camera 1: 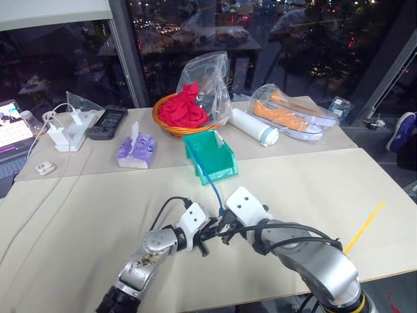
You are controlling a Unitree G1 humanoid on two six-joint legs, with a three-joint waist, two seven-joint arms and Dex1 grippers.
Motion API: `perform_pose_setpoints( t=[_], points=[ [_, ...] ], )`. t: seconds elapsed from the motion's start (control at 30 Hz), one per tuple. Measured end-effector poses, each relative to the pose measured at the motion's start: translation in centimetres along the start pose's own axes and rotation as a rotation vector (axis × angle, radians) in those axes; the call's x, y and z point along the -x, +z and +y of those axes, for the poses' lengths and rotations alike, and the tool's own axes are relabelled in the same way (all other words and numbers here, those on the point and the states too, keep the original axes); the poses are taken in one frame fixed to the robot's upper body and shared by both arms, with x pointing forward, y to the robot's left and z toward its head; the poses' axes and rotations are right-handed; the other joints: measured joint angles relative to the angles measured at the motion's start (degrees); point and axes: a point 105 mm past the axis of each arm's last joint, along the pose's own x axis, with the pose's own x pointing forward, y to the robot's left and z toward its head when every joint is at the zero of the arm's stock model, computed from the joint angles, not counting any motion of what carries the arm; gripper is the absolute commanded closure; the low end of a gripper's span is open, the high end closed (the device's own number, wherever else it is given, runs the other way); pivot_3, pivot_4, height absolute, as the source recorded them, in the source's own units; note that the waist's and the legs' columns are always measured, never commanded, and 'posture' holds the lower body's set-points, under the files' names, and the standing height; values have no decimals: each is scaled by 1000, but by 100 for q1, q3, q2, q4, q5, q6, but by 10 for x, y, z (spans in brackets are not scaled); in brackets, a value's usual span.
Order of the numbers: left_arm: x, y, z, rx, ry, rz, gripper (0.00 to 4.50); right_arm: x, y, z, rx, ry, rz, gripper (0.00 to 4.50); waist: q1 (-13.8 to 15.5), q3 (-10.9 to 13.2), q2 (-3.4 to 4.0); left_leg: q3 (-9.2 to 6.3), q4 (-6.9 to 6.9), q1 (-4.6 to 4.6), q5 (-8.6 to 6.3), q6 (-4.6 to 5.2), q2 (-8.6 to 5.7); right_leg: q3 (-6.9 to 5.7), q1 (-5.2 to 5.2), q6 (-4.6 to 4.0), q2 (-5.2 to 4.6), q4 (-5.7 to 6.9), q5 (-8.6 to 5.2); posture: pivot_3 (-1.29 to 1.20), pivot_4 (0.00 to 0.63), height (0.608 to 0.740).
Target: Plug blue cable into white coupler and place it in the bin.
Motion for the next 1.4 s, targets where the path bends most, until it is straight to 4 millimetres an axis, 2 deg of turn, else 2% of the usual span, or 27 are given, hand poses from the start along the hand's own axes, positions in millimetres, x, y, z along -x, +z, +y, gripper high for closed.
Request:
perform_pose_setpoints(
  t=[0.4,0.47,0.67,0.87,1.07,1.4],
  points=[
    [14,-8,-2,15,25,41,3894,-6,0,14,4,44,-10,4500,-99,-63,-14,-9,-58,71,-14,22,10,2,40,-18,19,-1,-30,0,150,732],
    [16,-10,-2,21,27,52,3894,-8,-1,16,13,44,-8,4500,-113,-62,-13,-11,-71,97,-22,32,13,1,84,26,21,0,-77,0,150,732],
    [17,-10,-1,32,30,55,3894,-10,0,15,40,31,-20,4500,-121,-62,-13,-16,-85,105,-19,28,14,3,81,28,25,1,-80,0,150,732],
    [15,-9,-2,46,31,51,3894,-10,-1,7,48,2,-19,4500,-99,-62,-13,-18,-85,102,-18,25,13,3,82,28,24,0,-80,0,150,732],
    [0,-4,-7,70,2,21,3894,-10,-8,-3,15,-43,3,4500,63,-58,-15,-21,-79,99,-13,17,11,2,78,29,21,-3,-79,0,150,732],
    [-7,-3,-5,60,-10,4,3894,-8,-11,-5,-15,-66,11,4500,171,-57,-14,-27,-59,96,-12,15,9,0,80,33,22,-2,-78,0,150,732]
  ],
)
